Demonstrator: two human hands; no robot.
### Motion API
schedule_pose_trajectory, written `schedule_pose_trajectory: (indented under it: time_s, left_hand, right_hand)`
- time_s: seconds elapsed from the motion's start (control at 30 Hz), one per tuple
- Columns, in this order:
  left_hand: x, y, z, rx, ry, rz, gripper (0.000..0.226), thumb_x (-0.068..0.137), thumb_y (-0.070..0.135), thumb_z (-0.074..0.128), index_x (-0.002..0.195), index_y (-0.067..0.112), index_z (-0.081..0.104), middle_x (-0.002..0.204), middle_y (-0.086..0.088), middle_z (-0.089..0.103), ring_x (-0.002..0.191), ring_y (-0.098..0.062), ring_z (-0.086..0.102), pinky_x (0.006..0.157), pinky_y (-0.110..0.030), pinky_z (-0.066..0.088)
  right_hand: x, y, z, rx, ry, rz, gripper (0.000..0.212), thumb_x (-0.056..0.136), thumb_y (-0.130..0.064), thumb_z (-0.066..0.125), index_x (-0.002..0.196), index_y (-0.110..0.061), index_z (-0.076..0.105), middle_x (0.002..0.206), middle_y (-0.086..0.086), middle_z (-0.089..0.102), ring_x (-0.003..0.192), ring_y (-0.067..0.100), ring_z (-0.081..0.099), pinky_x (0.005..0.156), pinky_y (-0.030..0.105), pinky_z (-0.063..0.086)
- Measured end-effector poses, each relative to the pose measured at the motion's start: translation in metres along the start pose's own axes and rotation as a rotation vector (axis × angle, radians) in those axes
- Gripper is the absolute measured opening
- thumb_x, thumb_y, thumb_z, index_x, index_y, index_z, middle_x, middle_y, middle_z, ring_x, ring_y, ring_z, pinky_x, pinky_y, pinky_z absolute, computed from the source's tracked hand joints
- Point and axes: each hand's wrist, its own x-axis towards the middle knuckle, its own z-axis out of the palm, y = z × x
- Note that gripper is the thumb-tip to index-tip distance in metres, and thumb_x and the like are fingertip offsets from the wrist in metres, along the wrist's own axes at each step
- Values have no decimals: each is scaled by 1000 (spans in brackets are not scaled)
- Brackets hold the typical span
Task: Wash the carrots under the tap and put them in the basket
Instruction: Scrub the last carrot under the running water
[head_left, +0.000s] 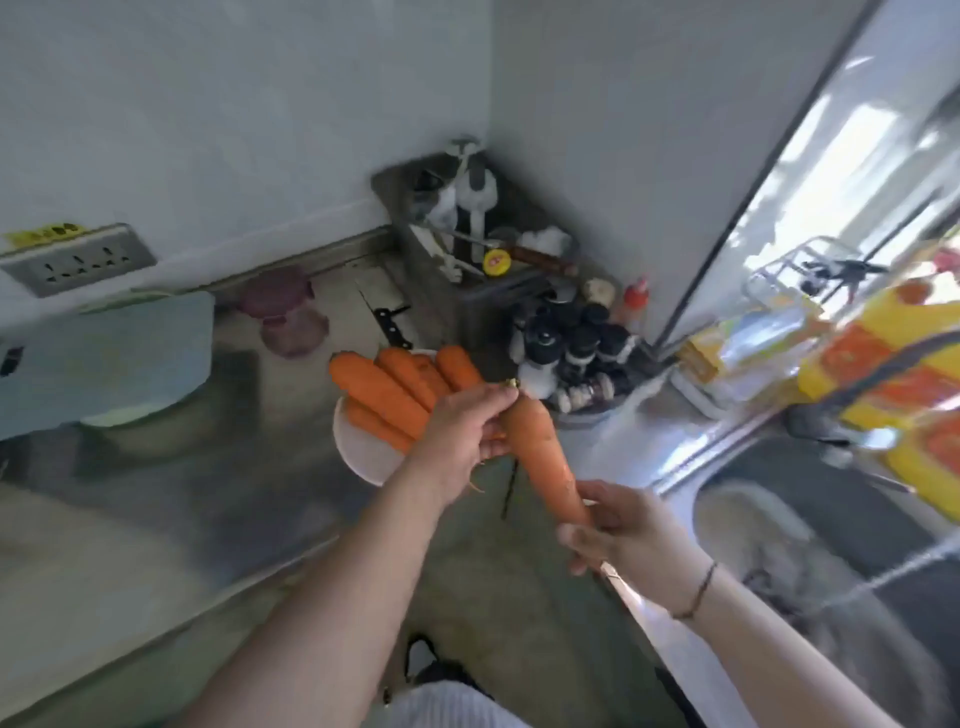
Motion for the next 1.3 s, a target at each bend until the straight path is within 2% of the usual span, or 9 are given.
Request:
schedule_pose_trajectory:
  time_s: [0.13, 0.33, 0.5, 0.63, 0.8, 0.97, 1.07, 1.23, 1.3]
  left_hand:
    - [-12, -43, 109, 64, -87, -26, 13, 99, 19, 55, 95, 15, 67, 76, 3, 73, 66, -10, 67, 56, -21, 51]
    - [-21, -106, 231, 122, -218, -130, 7, 98, 16, 57, 101, 16, 64, 94, -7, 67, 79, -16, 64, 69, -26, 53]
    - [-16, -136, 290, 214, -280, -268, 19, 99, 22, 58, 114, 12, 65, 106, -10, 66, 94, -24, 63, 96, -41, 49]
    - [-4, -154, 329, 299, -289, -335, 27, 101, 25, 55, 124, 13, 64, 109, -6, 64, 92, -20, 62, 89, -37, 47]
    - [18, -183, 363, 285, -297, -400, 15, 103, 23, 51, 109, 16, 62, 103, -7, 67, 88, -20, 66, 79, -37, 54]
    - [23, -207, 378, 242, -346, -413, 6, 100, 12, 55, 96, 16, 57, 91, -7, 64, 76, -15, 66, 56, -27, 55]
    - [29, -216, 377, 154, -408, -408, 10, 97, 5, 58, 101, 14, 56, 97, -10, 60, 88, -21, 62, 68, -32, 58]
    - [33, -210, 356, -125, -649, -511, 28, 95, 1, 54, 122, 8, 53, 115, -15, 63, 108, -32, 64, 94, -51, 53]
    - [33, -212, 355, -68, -626, -478, 25, 95, -2, 54, 119, 7, 55, 111, -14, 65, 103, -30, 67, 92, -49, 54]
  right_hand:
    - [-69, 45, -73, 63, 148, 85, 18, 90, 0, 66, 107, -4, 66, 60, -2, 64, 43, 10, 56, 47, 17, 43]
    - [-139, 114, -162, -63, 315, 144, 4, 93, -21, 65, 91, -20, 69, 64, -2, 67, 46, 13, 60, 48, 15, 44]
    - [-166, 169, -209, -158, 314, 160, 12, 95, -21, 60, 91, -13, 69, 65, -3, 67, 54, 21, 67, 60, 24, 50]
    - [-163, 201, -229, -147, 379, 206, 10, 96, -25, 59, 89, -25, 66, 68, 5, 70, 55, 19, 68, 64, 33, 55]
    - [-154, 229, -244, -158, 514, 321, 19, 84, -44, 70, 91, -25, 68, 72, -2, 71, 60, 19, 67, 66, 38, 58]
    - [-149, 234, -248, -411, 554, 316, 22, 89, -46, 62, 83, -26, 64, 69, -7, 65, 66, 17, 61, 66, 35, 52]
    - [-146, 238, -249, -373, 524, 284, 25, 93, -43, 58, 75, -25, 58, 66, -7, 62, 63, 18, 58, 64, 34, 48]
    - [-156, 245, -256, 203, 264, 207, 38, 97, -39, 55, 74, -10, 62, 57, 7, 64, 51, 19, 53, 56, 28, 43]
    - [-156, 249, -255, 161, 305, 215, 33, 98, -34, 57, 74, -11, 63, 55, 5, 65, 51, 16, 52, 57, 28, 43]
